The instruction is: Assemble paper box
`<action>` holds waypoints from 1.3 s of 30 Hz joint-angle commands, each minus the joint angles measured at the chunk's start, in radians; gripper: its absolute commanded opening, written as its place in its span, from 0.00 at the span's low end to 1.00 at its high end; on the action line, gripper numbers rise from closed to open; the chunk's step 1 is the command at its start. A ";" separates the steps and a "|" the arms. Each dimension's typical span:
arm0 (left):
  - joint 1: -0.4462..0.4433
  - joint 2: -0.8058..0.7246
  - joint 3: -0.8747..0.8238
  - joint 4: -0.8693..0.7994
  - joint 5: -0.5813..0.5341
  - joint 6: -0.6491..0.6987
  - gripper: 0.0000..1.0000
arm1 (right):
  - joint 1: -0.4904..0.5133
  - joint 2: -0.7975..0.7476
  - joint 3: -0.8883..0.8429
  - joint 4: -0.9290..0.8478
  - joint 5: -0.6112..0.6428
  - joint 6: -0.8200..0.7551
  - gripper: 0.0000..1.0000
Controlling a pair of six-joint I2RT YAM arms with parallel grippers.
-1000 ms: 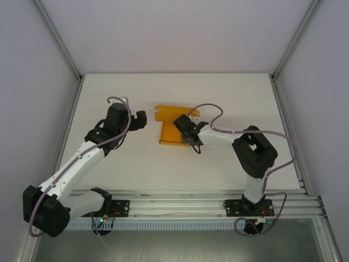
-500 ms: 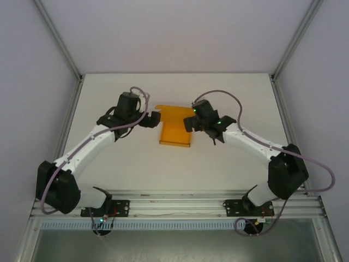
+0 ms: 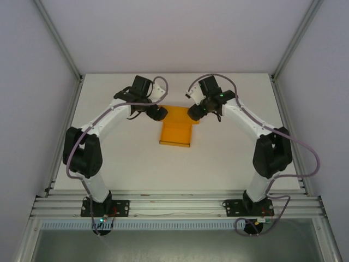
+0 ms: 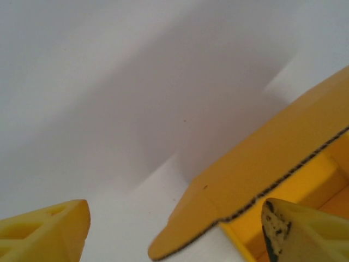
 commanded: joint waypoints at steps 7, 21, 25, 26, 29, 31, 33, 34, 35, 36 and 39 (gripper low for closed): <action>0.005 0.124 0.168 -0.193 0.111 0.183 0.46 | -0.016 0.076 0.083 -0.191 -0.029 -0.110 0.35; 0.002 0.137 0.188 -0.178 0.104 0.131 0.00 | -0.016 0.089 0.100 -0.176 -0.072 -0.070 0.16; 0.001 0.094 0.146 -0.100 0.018 -0.011 0.00 | -0.016 0.085 0.124 -0.183 -0.046 0.015 0.06; 0.001 0.078 0.131 -0.073 -0.012 -0.059 0.00 | -0.015 0.084 0.128 -0.175 -0.036 0.049 0.03; -0.008 0.024 0.066 0.029 -0.126 -0.242 0.00 | -0.014 0.082 0.138 -0.097 -0.012 0.277 0.00; -0.009 0.000 0.024 0.111 -0.133 -0.380 0.00 | -0.002 0.078 0.136 -0.060 0.019 0.432 0.00; -0.015 -0.007 -0.017 0.193 -0.109 -0.525 0.00 | 0.026 0.062 0.103 0.008 0.078 0.553 0.00; -0.024 -0.006 -0.029 0.213 -0.094 -0.560 0.00 | 0.040 0.053 0.075 0.056 0.097 0.598 0.00; -0.037 -0.003 -0.037 0.229 -0.103 -0.584 0.00 | 0.056 0.044 0.054 0.096 0.114 0.640 0.00; -0.058 0.002 -0.042 0.239 -0.136 -0.608 0.00 | 0.069 0.042 0.040 0.125 0.120 0.681 0.00; -0.111 0.029 -0.023 0.243 -0.242 -0.689 0.00 | 0.097 0.053 0.032 0.161 0.152 0.791 0.00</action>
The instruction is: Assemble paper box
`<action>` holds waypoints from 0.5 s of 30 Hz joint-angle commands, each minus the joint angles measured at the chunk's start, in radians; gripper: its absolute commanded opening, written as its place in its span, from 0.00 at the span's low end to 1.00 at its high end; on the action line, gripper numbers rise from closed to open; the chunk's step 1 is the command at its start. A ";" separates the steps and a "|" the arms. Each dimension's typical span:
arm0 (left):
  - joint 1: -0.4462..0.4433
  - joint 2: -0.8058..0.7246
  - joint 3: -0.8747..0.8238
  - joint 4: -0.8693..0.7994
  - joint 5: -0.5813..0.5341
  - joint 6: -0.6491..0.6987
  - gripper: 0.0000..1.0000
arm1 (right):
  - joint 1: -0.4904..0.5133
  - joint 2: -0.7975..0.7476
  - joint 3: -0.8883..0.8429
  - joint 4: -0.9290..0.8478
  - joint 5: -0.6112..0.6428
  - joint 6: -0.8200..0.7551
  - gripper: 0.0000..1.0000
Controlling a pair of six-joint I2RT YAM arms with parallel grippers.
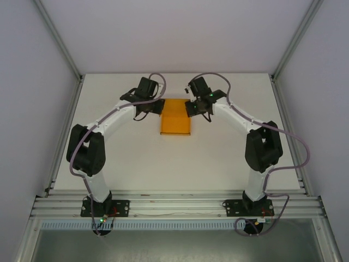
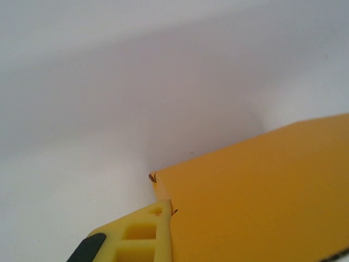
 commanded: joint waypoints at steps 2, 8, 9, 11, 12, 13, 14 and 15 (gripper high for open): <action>-0.065 0.028 0.019 0.113 -0.092 -0.263 0.00 | 0.035 -0.021 -0.018 0.139 0.053 0.247 0.00; -0.090 0.028 -0.021 0.215 -0.071 -0.369 0.00 | 0.040 -0.022 -0.042 0.175 0.159 0.367 0.00; -0.096 0.026 -0.030 0.225 -0.086 -0.386 0.00 | 0.043 -0.026 -0.055 0.187 0.179 0.385 0.00; -0.102 0.022 -0.043 0.244 -0.136 -0.417 0.00 | 0.057 -0.031 -0.080 0.224 0.189 0.390 0.00; -0.105 0.022 -0.052 0.259 -0.152 -0.425 0.00 | 0.064 -0.030 -0.085 0.229 0.191 0.387 0.00; -0.107 0.023 -0.058 0.274 -0.154 -0.429 0.00 | 0.071 -0.027 -0.085 0.227 0.195 0.384 0.00; -0.108 0.026 -0.064 0.293 -0.151 -0.464 0.00 | 0.075 -0.024 -0.086 0.226 0.191 0.375 0.00; -0.112 0.029 -0.068 0.313 -0.141 -0.466 0.00 | 0.079 -0.019 -0.087 0.225 0.192 0.371 0.00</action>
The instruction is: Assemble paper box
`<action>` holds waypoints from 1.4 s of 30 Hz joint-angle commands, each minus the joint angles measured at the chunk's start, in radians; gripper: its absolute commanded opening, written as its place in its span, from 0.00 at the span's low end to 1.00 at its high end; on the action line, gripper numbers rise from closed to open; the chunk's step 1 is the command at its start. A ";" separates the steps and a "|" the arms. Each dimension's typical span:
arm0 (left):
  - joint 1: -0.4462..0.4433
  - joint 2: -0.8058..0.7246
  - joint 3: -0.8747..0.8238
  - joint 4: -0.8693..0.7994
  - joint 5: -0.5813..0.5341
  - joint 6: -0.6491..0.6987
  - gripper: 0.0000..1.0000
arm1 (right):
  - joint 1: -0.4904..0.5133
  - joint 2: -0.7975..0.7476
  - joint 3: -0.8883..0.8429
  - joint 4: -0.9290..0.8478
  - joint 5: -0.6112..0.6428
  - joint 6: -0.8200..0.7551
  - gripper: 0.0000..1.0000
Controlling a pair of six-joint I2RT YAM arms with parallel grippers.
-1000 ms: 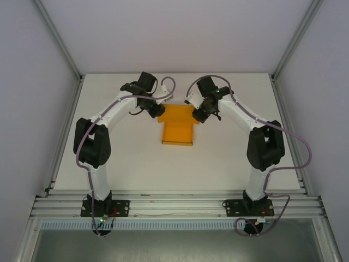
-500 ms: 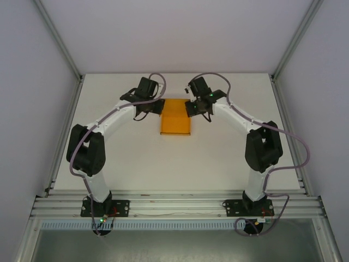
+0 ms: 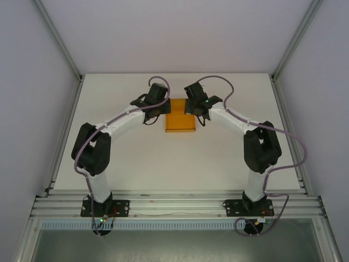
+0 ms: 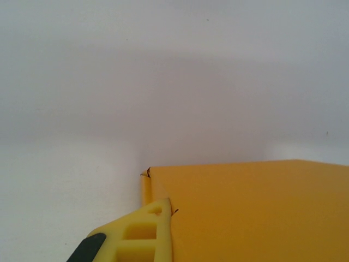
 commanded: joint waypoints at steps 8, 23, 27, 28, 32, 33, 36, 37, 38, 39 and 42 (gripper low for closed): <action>-0.037 0.031 0.019 0.175 0.093 -0.123 0.00 | 0.046 -0.032 -0.063 0.098 -0.024 0.043 0.00; -0.087 -0.073 -0.278 0.298 0.117 0.021 0.07 | 0.078 -0.100 -0.311 0.276 0.020 -0.036 0.00; -0.105 -0.125 -0.322 0.345 0.139 0.029 0.18 | 0.087 -0.126 -0.397 0.336 0.056 -0.049 0.00; -0.110 -0.139 -0.328 0.349 0.141 0.035 0.24 | 0.092 -0.133 -0.417 0.351 0.064 -0.057 0.00; -0.119 -0.192 -0.341 0.325 0.128 0.041 0.44 | 0.123 -0.162 -0.479 0.415 0.138 -0.085 0.00; -0.119 -0.203 -0.343 0.314 0.123 0.039 0.49 | 0.133 -0.166 -0.490 0.436 0.154 -0.092 0.00; -0.121 -0.246 -0.343 0.255 0.094 0.039 0.68 | 0.148 -0.169 -0.519 0.486 0.162 -0.115 0.00; -0.120 -0.261 -0.345 0.233 0.078 0.036 0.77 | 0.149 -0.169 -0.525 0.493 0.168 -0.119 0.00; -0.121 -0.281 -0.347 0.211 0.065 0.037 0.93 | 0.150 -0.167 -0.530 0.495 0.177 -0.123 0.00; -0.120 -0.298 -0.344 0.191 0.047 0.037 1.00 | 0.151 -0.164 -0.537 0.498 0.189 -0.125 0.00; -0.121 -0.352 -0.320 0.110 0.016 0.037 1.00 | 0.156 -0.156 -0.563 0.520 0.201 -0.143 0.00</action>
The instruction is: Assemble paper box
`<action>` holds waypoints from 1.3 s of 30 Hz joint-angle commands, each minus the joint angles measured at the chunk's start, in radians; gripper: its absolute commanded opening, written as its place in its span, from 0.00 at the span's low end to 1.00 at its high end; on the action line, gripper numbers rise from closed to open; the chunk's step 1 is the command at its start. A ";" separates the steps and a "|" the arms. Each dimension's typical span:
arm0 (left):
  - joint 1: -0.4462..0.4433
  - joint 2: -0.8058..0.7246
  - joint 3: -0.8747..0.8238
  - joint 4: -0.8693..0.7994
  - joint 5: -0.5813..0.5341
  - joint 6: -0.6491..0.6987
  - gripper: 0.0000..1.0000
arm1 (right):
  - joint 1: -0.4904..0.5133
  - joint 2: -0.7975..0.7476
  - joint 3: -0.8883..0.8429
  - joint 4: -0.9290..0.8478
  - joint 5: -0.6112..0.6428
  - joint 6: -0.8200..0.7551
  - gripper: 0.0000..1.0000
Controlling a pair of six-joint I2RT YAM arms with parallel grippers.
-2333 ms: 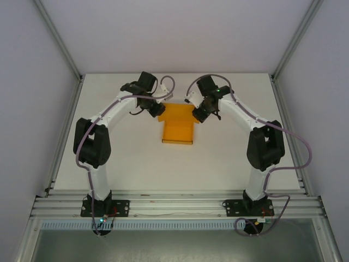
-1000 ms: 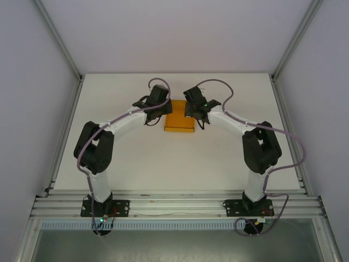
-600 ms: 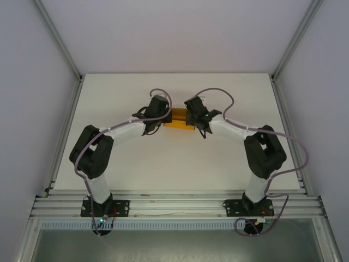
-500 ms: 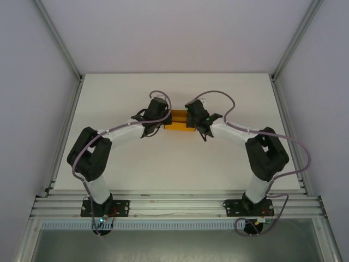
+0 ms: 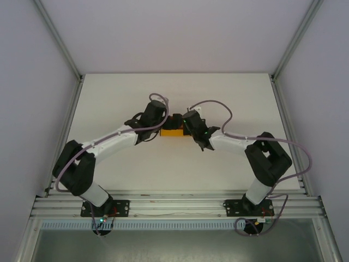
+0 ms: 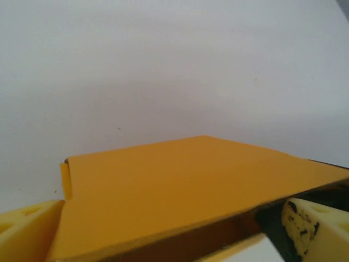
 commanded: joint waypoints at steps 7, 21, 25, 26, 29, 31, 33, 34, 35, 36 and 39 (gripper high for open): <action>-0.004 -0.130 0.096 -0.267 -0.182 -0.033 1.00 | 0.031 0.013 -0.065 0.043 0.085 -0.091 0.00; 0.262 0.076 0.072 -0.092 0.268 -0.149 0.98 | 0.068 0.007 -0.118 0.156 0.091 -0.180 0.04; 0.269 0.155 0.091 -0.076 0.364 -0.159 0.87 | 0.070 0.013 -0.111 0.138 0.087 -0.174 0.06; 0.270 0.168 0.086 -0.068 0.374 -0.169 0.84 | 0.070 0.013 -0.110 0.136 0.093 -0.165 0.07; 0.270 0.201 0.068 -0.055 0.395 -0.188 0.75 | 0.076 -0.004 -0.116 0.143 0.067 -0.166 0.12; 0.269 0.215 0.048 -0.032 0.414 -0.203 0.69 | 0.087 -0.018 -0.114 0.136 0.059 -0.173 0.14; 0.270 0.217 0.015 0.006 0.430 -0.224 0.64 | 0.101 -0.033 -0.110 0.120 0.086 -0.178 0.15; 0.269 0.218 -0.002 0.027 0.433 -0.236 0.62 | 0.110 -0.043 -0.105 0.103 0.103 -0.174 0.17; 0.269 0.219 -0.018 0.048 0.443 -0.244 0.62 | 0.118 -0.052 -0.103 0.088 0.107 -0.171 0.19; 0.269 0.221 -0.028 0.059 0.448 -0.250 0.61 | 0.123 -0.059 -0.104 0.077 0.108 -0.167 0.21; 0.266 0.219 -0.064 0.079 0.451 -0.259 0.54 | 0.129 -0.091 -0.122 0.060 0.092 -0.150 0.23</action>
